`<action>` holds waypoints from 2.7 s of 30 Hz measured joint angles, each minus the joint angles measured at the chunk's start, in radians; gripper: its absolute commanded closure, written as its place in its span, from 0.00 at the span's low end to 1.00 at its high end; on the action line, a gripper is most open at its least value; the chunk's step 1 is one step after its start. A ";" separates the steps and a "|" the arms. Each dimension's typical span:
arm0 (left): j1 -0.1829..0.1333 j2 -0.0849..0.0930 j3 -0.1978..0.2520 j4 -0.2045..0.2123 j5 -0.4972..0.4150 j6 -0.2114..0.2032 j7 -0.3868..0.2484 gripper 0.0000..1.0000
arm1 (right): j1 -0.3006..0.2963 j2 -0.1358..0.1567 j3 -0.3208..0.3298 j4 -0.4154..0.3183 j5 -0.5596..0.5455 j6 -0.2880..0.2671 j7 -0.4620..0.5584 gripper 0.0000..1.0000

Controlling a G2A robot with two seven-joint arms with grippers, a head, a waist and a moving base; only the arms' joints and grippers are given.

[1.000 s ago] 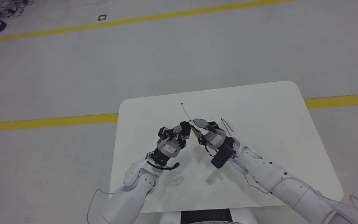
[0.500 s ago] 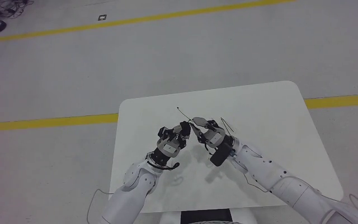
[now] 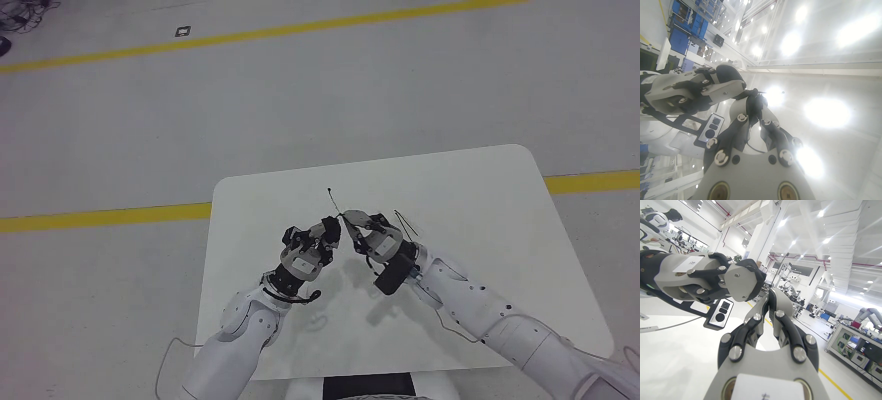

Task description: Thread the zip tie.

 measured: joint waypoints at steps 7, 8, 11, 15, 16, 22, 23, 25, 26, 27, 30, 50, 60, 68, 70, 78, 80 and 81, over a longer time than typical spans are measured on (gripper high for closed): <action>0.000 0.000 0.000 0.000 0.000 0.000 0.000 1.00 | -0.004 0.006 -0.010 0.017 0.000 0.003 0.000 1.00; 0.000 0.000 0.000 0.000 0.000 0.000 0.000 1.00 | -0.004 0.007 -0.012 0.019 0.000 0.003 0.000 1.00; -0.004 -0.002 0.004 -0.006 0.004 0.004 0.015 1.00 | -0.005 0.011 -0.016 0.021 0.000 0.003 0.001 1.00; -0.004 -0.004 0.004 -0.012 0.004 0.004 0.012 1.00 | -0.006 0.018 -0.022 0.025 0.000 0.007 0.003 1.00; -0.003 -0.004 0.003 -0.015 0.003 0.001 0.010 1.00 | -0.006 0.019 -0.024 0.027 0.000 0.009 0.004 1.00; 0.009 -0.005 -0.006 -0.032 -0.001 -0.009 -0.008 1.00 | -0.010 0.027 -0.026 0.030 0.000 0.013 0.007 1.00; 0.011 -0.005 -0.007 -0.035 -0.001 -0.009 -0.010 1.00 | -0.011 0.028 -0.026 0.031 0.000 0.013 0.008 1.00; 0.015 -0.005 -0.010 -0.041 -0.001 -0.010 -0.016 1.00 | -0.012 0.030 -0.026 0.032 0.000 0.014 0.009 1.00; 0.016 -0.005 -0.011 -0.044 -0.001 -0.009 -0.018 1.00 | -0.012 0.031 -0.027 0.032 0.000 0.014 0.010 1.00; 0.017 -0.006 -0.012 -0.046 -0.001 -0.009 -0.020 1.00 | -0.012 0.031 -0.027 0.032 0.000 0.015 0.010 1.00; 0.020 -0.006 -0.014 -0.051 0.001 -0.008 -0.024 1.00 | -0.013 0.034 -0.029 0.033 0.000 0.016 0.012 1.00; 0.032 -0.012 -0.022 -0.071 0.008 -0.011 -0.031 1.00 | 0.004 0.049 -0.070 0.040 0.000 0.044 0.032 1.00; 0.037 -0.014 -0.027 -0.074 0.008 -0.015 -0.035 1.00 | -0.001 0.053 -0.064 0.041 0.000 0.056 0.042 0.55; 0.045 -0.016 -0.036 -0.085 -0.017 -0.009 -0.056 1.00 | -0.048 0.063 0.025 0.057 0.025 0.094 0.044 0.00; 0.044 -0.016 -0.036 -0.087 -0.019 -0.006 -0.065 1.00 | -0.068 0.071 0.057 0.046 0.033 0.096 0.026 0.00; 0.037 -0.018 -0.026 -0.085 -0.013 -0.005 -0.090 1.00 | -0.124 0.091 0.146 -0.012 0.076 0.050 -0.033 0.00; 0.037 -0.018 -0.027 -0.085 -0.013 -0.005 -0.090 1.00 | -0.123 0.090 0.144 -0.011 0.076 0.052 -0.032 0.00; 0.037 -0.018 -0.027 -0.085 -0.013 -0.005 -0.090 1.00 | -0.123 0.090 0.144 -0.011 0.075 0.052 -0.032 0.00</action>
